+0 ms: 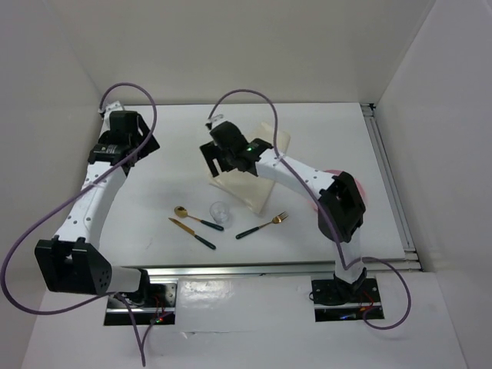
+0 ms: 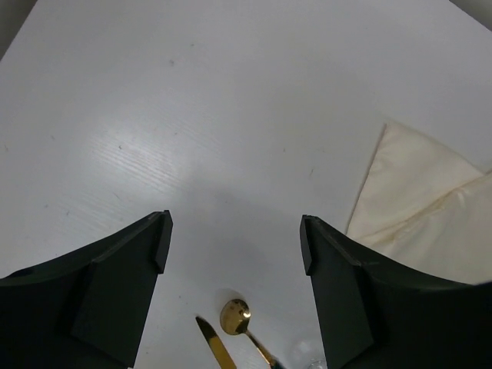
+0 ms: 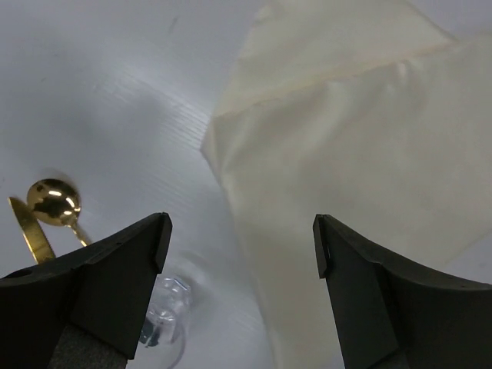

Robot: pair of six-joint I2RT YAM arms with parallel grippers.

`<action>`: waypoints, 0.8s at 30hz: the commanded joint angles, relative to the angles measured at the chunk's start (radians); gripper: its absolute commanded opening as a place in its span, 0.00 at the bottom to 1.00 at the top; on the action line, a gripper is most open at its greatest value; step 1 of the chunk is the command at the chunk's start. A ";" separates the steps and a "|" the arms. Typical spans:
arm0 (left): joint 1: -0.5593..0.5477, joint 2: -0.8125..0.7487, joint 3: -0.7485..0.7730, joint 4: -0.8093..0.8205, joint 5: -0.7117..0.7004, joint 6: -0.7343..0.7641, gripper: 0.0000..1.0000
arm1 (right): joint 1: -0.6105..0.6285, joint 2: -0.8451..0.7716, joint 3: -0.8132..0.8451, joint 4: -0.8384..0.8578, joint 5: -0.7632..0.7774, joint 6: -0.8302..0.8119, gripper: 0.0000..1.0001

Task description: Set the dinner table for one person

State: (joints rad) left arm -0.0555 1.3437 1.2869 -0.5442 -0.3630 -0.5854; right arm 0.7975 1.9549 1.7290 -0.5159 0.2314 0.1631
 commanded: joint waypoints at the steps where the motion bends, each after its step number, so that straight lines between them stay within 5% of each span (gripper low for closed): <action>1: 0.051 0.021 0.034 -0.112 0.073 -0.120 0.85 | 0.054 0.093 0.067 0.033 -0.020 -0.095 0.87; 17: 0.132 0.012 -0.047 -0.102 0.197 -0.111 0.82 | 0.077 0.397 0.271 -0.026 0.227 -0.116 0.55; 24: 0.132 0.026 -0.067 -0.073 0.275 -0.100 0.82 | 0.077 0.359 0.262 -0.015 0.269 -0.116 0.15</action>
State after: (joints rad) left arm 0.0708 1.3624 1.2297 -0.6495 -0.1539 -0.6876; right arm 0.8764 2.3482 1.9518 -0.5350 0.4511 0.0483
